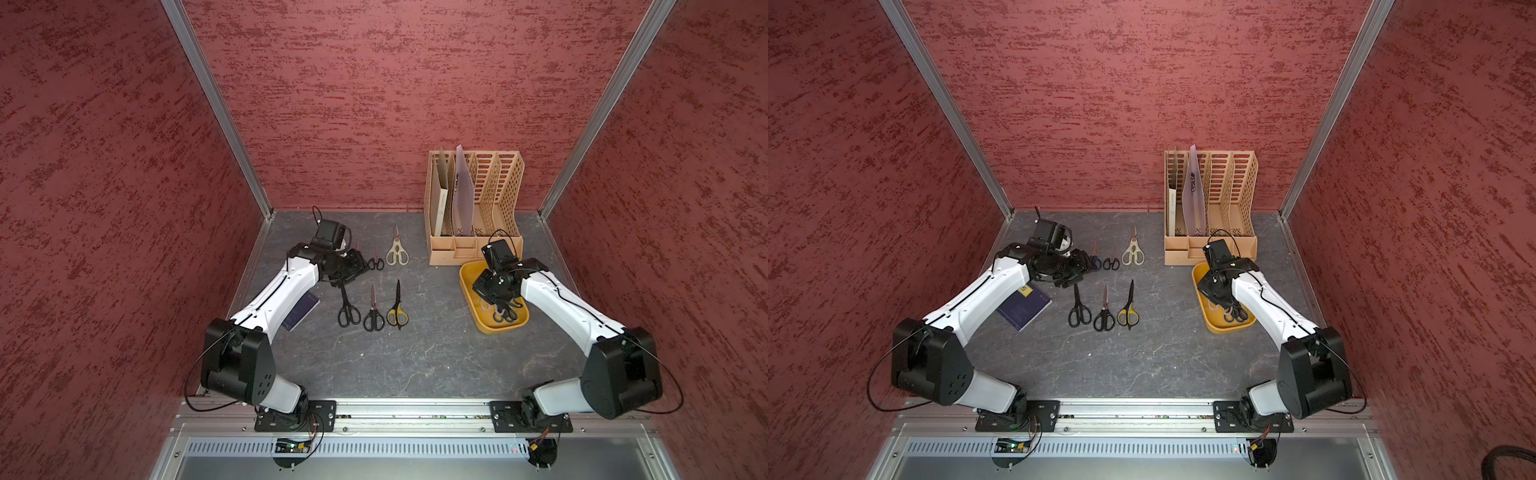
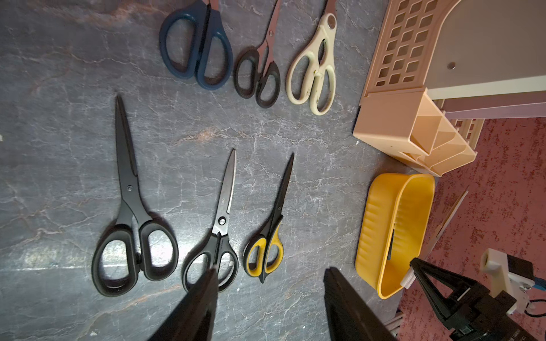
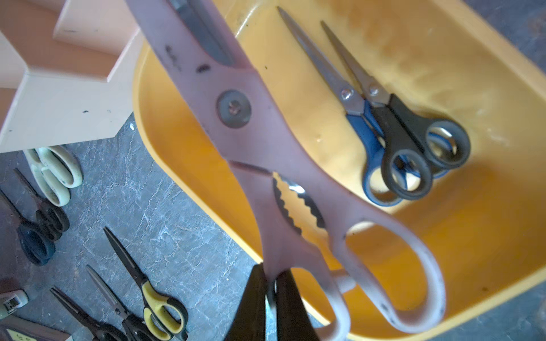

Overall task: Take the scissors out of the storage box
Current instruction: Place the scissors at the center of the board.

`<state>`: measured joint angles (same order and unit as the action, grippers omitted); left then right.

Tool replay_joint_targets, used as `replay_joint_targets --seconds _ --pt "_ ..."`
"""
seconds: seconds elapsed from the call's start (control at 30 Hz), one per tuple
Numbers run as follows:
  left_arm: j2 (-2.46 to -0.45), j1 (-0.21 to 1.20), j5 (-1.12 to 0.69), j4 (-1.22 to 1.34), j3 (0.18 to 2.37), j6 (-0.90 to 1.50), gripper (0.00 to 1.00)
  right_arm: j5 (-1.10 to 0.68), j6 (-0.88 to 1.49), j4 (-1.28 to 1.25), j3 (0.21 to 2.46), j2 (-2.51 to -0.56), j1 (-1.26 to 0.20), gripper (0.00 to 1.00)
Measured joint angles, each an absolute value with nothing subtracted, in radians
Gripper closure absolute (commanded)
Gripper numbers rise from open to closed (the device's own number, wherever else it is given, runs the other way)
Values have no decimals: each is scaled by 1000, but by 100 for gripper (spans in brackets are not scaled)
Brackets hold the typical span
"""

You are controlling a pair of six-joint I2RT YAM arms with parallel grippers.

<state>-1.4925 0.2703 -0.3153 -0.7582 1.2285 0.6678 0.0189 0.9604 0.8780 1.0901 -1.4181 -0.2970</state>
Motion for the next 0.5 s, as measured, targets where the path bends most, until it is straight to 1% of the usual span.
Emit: replay_joint_targets --seconds 0.13,0.33,0.5 --pt "-1493 242 -338 -728 1212 665 39 -7 970 913 1143 -1399 -326 100" --pt "-1493 194 -368 -700 1176 665 39 -41 1023 921 1224 -1429 -511 100" --pt "-1485 154 -385 -694 1144 665 39 -49 1095 882 1234 -1533 -636 100"
